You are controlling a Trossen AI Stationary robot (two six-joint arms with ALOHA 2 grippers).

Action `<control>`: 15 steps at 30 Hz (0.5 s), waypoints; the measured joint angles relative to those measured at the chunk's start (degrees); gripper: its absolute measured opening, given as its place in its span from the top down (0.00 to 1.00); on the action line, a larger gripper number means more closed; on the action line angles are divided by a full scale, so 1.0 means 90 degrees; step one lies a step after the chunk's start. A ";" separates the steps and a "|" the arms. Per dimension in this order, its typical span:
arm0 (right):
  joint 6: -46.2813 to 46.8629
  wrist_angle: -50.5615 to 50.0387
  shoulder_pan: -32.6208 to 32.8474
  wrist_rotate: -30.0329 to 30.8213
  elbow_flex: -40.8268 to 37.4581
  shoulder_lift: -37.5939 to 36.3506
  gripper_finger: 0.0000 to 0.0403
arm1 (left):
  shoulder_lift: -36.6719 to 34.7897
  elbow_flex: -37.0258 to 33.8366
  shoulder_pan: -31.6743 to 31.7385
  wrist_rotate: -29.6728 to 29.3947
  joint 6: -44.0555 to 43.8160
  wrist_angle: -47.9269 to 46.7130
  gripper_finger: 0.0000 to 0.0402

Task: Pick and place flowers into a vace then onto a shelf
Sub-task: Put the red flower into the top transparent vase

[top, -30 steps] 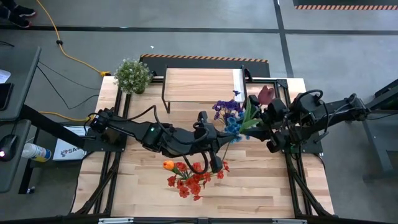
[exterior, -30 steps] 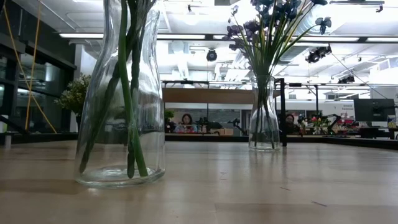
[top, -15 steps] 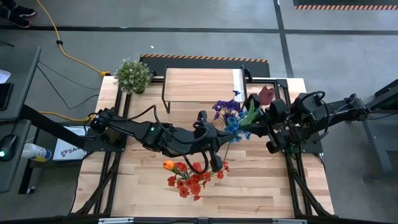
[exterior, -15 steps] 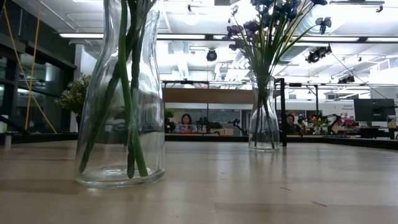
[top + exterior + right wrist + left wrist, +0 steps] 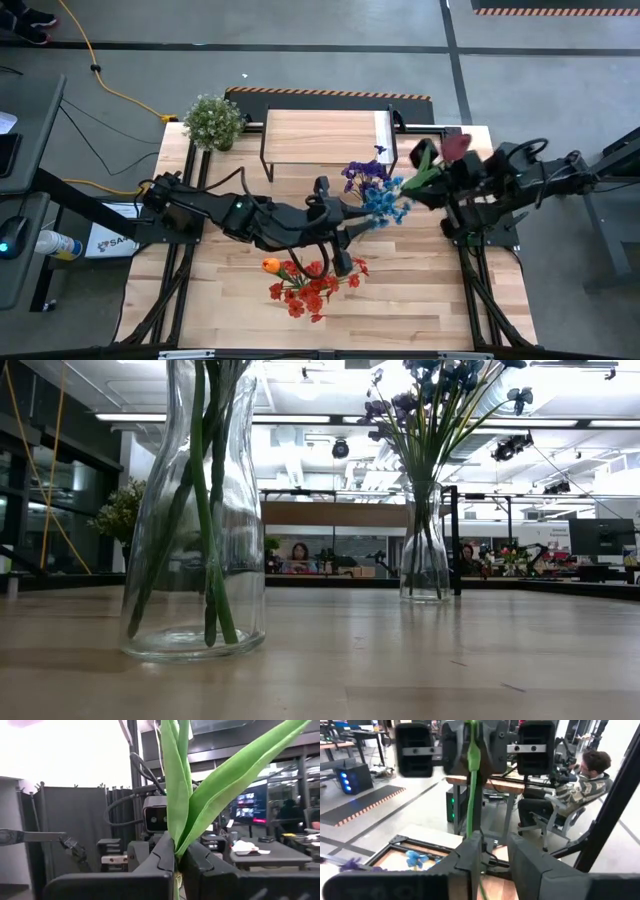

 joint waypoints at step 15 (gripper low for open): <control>-0.1017 -0.1554 0.0109 0.0867 0.0245 -0.0726 1.00 | -0.0515 0.0000 0.0003 -0.0614 -0.0030 -0.0968 0.66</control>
